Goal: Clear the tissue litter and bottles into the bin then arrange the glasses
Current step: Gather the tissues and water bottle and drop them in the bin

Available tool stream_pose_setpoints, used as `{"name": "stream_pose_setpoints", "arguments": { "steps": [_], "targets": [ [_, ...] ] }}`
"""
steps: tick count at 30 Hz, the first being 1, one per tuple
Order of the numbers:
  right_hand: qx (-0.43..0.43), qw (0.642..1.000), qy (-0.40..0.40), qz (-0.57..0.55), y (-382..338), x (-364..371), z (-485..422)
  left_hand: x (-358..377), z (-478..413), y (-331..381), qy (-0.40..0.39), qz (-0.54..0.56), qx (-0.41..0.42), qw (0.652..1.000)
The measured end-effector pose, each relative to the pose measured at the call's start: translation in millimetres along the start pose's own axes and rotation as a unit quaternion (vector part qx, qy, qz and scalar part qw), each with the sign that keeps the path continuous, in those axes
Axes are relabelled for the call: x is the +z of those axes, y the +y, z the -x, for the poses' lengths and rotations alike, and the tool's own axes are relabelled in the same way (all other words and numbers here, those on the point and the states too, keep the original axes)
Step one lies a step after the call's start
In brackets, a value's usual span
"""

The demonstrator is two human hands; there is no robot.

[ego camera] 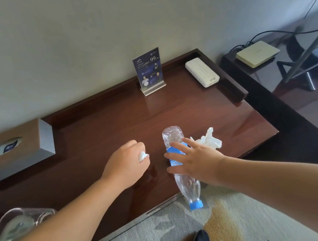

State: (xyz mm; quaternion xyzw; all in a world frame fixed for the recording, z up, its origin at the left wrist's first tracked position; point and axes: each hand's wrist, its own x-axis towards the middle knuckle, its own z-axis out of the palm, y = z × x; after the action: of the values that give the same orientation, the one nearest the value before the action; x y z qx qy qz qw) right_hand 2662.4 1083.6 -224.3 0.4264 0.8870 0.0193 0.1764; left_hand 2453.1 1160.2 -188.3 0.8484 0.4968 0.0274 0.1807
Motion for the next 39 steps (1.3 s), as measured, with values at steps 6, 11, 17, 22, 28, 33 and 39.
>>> {"name": "stream_pose_setpoints", "arguments": {
  "steps": [6, 11, 17, 22, 28, 33, 39],
  "targets": [
    [-0.002, 0.999, 0.045, 0.005, 1, -6, 1, -4, 0, -1, 0.007, 0.009, -0.005, 1.000],
    [0.042, 0.992, 0.115, -0.011, 9, -21, 11, -11, -5, 10, 0.025, 0.004, 0.029, 0.999],
    [0.202, 0.933, 0.241, -0.176, 35, -52, 42, -17, -15, 25, 0.038, 0.013, 0.087, 0.995],
    [0.376, 0.824, 0.279, -0.320, 48, -72, 73, -4, -25, 47, 0.028, 0.032, 0.140, 0.989],
    [0.444, 0.778, 0.265, -0.356, 51, -61, 107, 37, -45, 89, 0.000, -0.005, 0.226, 0.974],
    [0.459, 0.770, 0.251, -0.366, 52, -47, 124, 80, -64, 117, -0.061, -0.087, 0.244, 0.964],
    [0.454, 0.770, 0.245, -0.376, 59, -35, 137, 107, -70, 132, -0.134, -0.132, 0.217, 0.958]
  ]
}}
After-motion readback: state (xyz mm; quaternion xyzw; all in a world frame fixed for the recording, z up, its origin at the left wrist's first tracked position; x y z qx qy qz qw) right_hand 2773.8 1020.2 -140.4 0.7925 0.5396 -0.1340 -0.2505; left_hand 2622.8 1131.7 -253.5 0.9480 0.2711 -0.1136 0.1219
